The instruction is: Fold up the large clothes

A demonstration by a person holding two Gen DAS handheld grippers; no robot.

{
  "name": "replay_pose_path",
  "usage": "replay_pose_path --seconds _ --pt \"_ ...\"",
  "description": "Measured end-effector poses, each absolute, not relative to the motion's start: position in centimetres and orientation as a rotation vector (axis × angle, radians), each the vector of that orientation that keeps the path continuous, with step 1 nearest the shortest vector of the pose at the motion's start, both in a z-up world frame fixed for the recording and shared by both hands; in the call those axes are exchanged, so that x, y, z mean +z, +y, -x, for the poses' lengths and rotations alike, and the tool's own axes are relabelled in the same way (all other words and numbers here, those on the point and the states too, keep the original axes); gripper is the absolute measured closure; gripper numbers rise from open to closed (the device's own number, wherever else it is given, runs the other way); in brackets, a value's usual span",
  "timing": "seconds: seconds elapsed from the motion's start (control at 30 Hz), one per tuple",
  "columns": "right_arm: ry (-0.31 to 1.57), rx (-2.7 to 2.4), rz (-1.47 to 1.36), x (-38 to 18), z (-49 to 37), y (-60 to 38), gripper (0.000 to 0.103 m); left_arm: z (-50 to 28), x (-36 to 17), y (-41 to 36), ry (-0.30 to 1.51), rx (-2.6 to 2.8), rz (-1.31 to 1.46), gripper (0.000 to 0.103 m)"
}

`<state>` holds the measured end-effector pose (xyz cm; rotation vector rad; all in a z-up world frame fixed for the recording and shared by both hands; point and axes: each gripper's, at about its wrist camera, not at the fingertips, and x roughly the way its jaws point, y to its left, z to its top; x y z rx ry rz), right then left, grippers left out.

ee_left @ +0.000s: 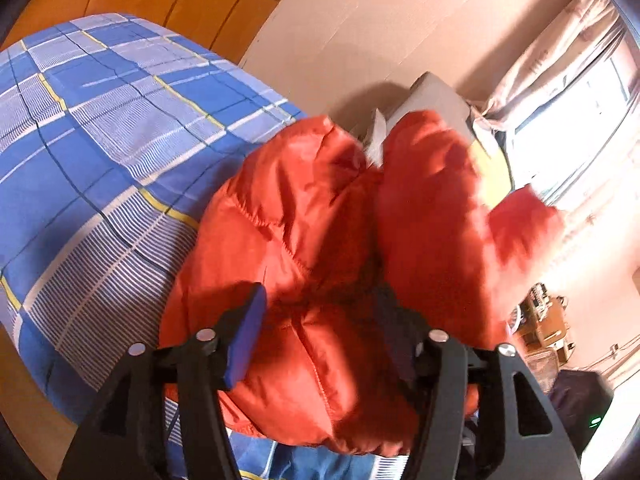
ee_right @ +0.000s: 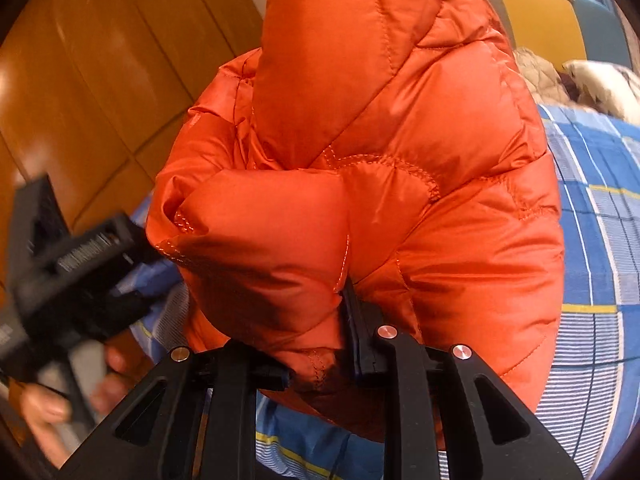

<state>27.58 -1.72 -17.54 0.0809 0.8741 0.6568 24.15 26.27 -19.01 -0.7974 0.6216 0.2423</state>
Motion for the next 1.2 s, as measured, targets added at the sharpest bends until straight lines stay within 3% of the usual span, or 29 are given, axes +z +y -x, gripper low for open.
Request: replay_pose_path --seconds 0.53,0.67,0.83,1.2 --pt "0.85 0.666 -0.036 -17.4 -27.1 -1.4 0.083 -24.0 -17.2 25.5 0.623 0.074 0.824 0.03" --pt "0.925 0.678 -0.37 -18.9 -28.4 -4.6 0.083 -24.1 -17.4 24.6 0.63 0.047 0.865 0.021" --pt "0.944 0.671 -0.518 -20.0 -28.6 -6.0 0.083 -24.6 -17.4 24.0 0.628 0.031 0.912 0.017" --pt "0.923 0.673 -0.407 -19.8 -28.0 -5.2 0.083 -26.2 -18.7 23.7 0.718 0.043 0.932 0.015"
